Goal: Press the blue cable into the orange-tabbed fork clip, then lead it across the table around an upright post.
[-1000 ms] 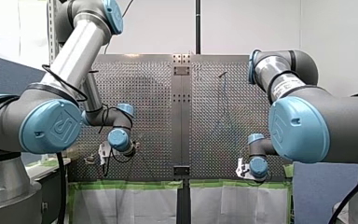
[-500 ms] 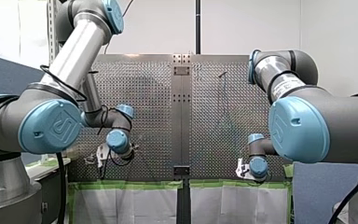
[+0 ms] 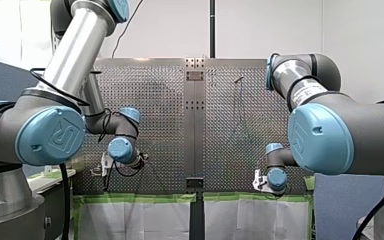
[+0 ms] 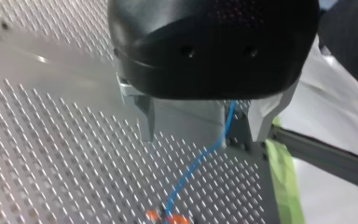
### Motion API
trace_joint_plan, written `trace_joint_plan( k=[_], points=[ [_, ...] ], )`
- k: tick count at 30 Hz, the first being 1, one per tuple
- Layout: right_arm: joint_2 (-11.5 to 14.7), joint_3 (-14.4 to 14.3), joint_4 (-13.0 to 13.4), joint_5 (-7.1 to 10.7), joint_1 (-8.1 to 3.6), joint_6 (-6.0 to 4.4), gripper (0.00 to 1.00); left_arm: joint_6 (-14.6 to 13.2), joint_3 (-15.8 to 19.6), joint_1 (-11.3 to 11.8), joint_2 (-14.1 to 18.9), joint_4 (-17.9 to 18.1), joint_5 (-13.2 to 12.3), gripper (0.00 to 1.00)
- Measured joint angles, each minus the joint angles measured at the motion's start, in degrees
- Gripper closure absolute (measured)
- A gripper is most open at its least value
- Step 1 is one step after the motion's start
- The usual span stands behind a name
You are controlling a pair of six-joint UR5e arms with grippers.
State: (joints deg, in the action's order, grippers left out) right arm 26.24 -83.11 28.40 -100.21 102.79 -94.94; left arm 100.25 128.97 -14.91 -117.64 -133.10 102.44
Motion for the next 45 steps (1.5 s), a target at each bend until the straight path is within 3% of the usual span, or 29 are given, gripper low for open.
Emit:
trace_joint_plan(
  k=[13, 26, 34, 41, 45],
  points=[
    [0.0, 0.2, -0.1, 0.00, 0.11, 0.00, 1.00, -2.9, 7.5, -0.5, 7.5, 7.5, -2.7, 0.00],
    [0.0, 1.2, -0.3, 0.17, -0.11, 0.00, 1.00, -3.5, 14.1, -0.6, 14.1, 14.1, -3.3, 0.00],
    [0.0, 1.3, -0.4, 0.19, -0.08, 0.00, 1.00, -3.6, 18.0, -0.6, 15.0, 17.7, -3.4, 0.00],
    [0.0, 1.3, -0.8, 0.16, 0.35, 0.00, 1.00, -3.6, 22.0, -0.6, 15.0, 18.4, -3.7, 0.00],
    [0.0, 1.5, -1.1, 0.07, 0.45, 0.00, 1.00, -3.6, 22.0, -0.5, 15.0, 18.5, -5.0, 0.00]
  ],
)
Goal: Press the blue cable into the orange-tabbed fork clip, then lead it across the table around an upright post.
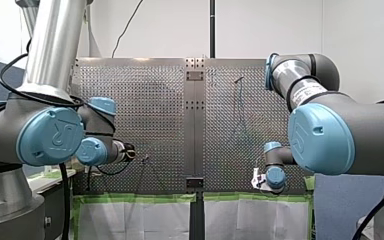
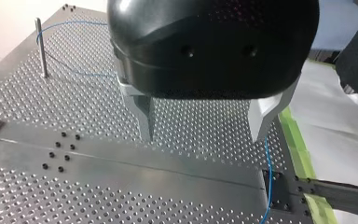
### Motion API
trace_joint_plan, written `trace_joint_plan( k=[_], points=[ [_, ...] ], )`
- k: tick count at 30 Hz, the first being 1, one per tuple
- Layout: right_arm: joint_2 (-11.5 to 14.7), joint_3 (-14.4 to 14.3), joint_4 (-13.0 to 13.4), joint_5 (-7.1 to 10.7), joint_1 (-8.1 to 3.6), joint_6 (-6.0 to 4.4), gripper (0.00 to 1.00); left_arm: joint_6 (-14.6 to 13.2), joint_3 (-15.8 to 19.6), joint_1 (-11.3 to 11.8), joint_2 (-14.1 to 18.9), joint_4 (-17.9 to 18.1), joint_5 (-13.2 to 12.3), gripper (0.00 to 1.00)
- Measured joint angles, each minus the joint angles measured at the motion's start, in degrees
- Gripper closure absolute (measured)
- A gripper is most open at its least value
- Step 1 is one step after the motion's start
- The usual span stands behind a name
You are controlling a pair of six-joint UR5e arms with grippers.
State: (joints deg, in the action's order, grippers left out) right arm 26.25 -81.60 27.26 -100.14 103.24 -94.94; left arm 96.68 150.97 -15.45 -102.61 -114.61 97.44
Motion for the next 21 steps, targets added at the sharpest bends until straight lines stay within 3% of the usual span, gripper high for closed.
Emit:
trace_joint_plan(
  k=[10, 21],
  points=[
    [0.0, 0.1, -0.2, 0.02, -0.29, 0.01, 1.00, 0.3, -4.4, 0.0, -0.1, -0.3, -1.7, 0.00],
    [0.0, 0.1, -0.3, 0.03, -0.27, 0.00, 1.00, 0.3, -4.7, 0.1, -0.1, -0.4, -1.8, 0.00]
  ],
)
